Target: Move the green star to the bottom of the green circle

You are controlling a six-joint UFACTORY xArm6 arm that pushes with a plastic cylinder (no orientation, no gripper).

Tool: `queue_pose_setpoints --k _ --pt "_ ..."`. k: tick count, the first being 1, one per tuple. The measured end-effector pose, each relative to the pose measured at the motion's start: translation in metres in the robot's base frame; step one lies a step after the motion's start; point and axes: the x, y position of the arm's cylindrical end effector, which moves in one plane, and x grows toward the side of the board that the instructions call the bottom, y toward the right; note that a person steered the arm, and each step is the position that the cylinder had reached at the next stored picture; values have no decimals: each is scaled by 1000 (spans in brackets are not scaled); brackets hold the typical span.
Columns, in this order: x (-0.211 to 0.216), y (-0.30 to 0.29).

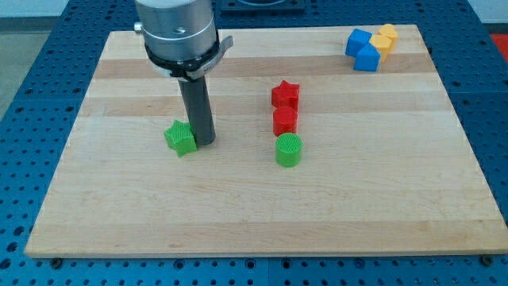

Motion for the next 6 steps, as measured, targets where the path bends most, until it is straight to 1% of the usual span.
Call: queue_pose_setpoints --k 1,2,3,5,6 --pt "-29 0" --pt "-40 -13" --pt "-36 -24" --pt "16 -24" --pt "33 -24"
